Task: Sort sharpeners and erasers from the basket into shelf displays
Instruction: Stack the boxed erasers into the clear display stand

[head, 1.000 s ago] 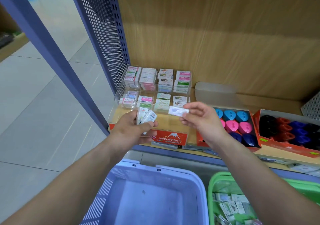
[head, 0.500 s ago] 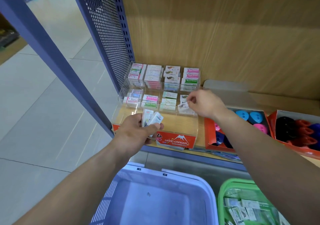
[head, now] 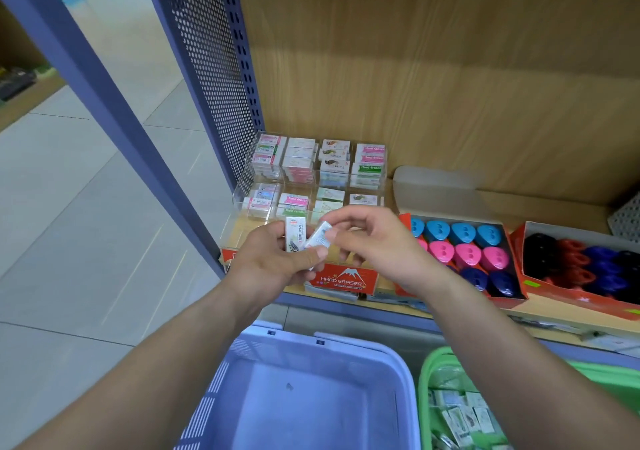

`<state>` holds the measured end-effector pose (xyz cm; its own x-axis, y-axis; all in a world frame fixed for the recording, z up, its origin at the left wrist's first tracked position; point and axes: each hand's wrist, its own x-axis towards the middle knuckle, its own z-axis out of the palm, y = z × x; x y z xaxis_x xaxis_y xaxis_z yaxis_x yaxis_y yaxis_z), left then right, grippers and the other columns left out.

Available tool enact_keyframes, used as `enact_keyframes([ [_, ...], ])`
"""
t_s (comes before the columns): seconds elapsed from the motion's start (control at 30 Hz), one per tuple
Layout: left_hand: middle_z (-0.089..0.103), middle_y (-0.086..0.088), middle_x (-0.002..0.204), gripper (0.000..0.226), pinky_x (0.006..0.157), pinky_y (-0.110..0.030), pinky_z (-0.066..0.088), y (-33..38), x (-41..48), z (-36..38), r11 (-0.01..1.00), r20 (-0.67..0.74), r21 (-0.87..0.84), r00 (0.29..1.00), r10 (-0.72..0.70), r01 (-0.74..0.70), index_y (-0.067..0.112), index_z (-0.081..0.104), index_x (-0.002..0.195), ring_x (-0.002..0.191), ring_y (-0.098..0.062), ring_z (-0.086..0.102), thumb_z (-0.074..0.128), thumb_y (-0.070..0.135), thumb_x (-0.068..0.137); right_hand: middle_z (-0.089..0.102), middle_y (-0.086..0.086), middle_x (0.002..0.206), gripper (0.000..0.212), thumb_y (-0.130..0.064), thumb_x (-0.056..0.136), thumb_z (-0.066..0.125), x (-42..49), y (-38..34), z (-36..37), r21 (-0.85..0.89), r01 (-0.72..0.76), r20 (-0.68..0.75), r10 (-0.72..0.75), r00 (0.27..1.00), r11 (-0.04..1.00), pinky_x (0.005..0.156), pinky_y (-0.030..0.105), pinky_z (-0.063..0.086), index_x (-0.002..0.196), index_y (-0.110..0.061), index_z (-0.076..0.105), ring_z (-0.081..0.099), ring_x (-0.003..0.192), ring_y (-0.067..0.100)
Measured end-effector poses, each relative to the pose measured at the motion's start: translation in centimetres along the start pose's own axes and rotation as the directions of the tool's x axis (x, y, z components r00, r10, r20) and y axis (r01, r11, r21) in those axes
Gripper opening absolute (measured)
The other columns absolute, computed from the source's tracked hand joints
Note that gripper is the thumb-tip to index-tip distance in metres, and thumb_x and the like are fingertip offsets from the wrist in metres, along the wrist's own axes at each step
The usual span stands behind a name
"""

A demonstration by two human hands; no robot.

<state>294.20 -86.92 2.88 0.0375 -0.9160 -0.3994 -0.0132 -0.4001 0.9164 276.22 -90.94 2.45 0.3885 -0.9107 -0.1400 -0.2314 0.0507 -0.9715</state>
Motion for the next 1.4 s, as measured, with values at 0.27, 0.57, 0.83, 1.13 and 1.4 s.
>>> enact_keyframes([
  [0.27,0.075,-0.011,0.093,0.027,0.085,-0.042,0.061,0.6,-1.5,0.3,0.999,0.070,-0.042,0.997,0.031,-0.028,0.008,0.066,0.115,0.077,-0.021,0.073,0.072,0.006,0.089,0.070,0.013,0.098,0.024,-0.007,0.097,0.062,-1.6,-0.8,-0.3,0.244,-0.140,0.017,0.140,0.990,0.960,0.064,0.029,0.059,0.120,0.001,0.061,0.067,0.074,0.017],
  [0.57,0.073,-0.015,0.088,0.026,0.067,-0.029,0.062,0.8,-2.1,0.0,0.996,0.017,-0.070,0.998,0.056,-0.055,0.007,0.064,0.112,0.073,-0.021,0.072,0.073,0.011,0.089,0.074,0.017,0.090,0.021,0.001,0.094,0.064,-2.7,-1.1,-0.6,0.342,-0.047,-0.049,0.067,0.997,0.938,0.069,0.029,0.060,0.113,-0.008,0.070,0.072,0.073,0.021],
  [0.83,0.072,-0.013,0.097,0.024,0.062,-0.025,0.060,1.1,-1.6,0.1,0.990,-0.014,-0.131,0.998,0.055,-0.057,0.009,0.063,0.112,0.071,-0.017,0.070,0.070,0.003,0.090,0.076,0.016,0.093,0.017,-0.004,0.095,0.064,-2.3,-0.1,-0.7,0.406,-0.055,-0.078,0.095,0.992,0.912,0.066,0.025,0.060,0.111,-0.009,0.069,0.074,0.074,0.020],
  [1.13,0.072,-0.012,0.089,0.013,0.069,-0.026,0.060,0.5,-0.3,0.6,0.994,-0.027,-0.095,0.998,0.052,-0.055,0.010,0.067,0.099,0.074,-0.020,0.070,0.072,0.006,0.088,0.074,0.015,0.108,0.010,-0.001,0.089,0.067,-1.6,1.1,-1.3,0.471,0.010,-0.074,0.028,0.997,0.882,0.081,0.030,0.060,0.097,-0.005,0.070,0.072,0.087,0.022],
  [1.4,0.071,-0.010,0.078,0.016,0.068,-0.031,0.059,0.2,0.7,1.1,0.998,-0.019,-0.051,1.000,0.023,-0.024,0.011,0.065,0.103,0.066,-0.019,0.065,0.072,0.006,0.089,0.075,0.005,0.111,0.037,0.005,0.078,0.079,-1.0,2.2,-2.0,0.241,0.005,-0.139,0.029,0.990,0.971,0.084,0.038,0.061,0.106,-0.019,0.071,0.073,0.103,0.020],
])
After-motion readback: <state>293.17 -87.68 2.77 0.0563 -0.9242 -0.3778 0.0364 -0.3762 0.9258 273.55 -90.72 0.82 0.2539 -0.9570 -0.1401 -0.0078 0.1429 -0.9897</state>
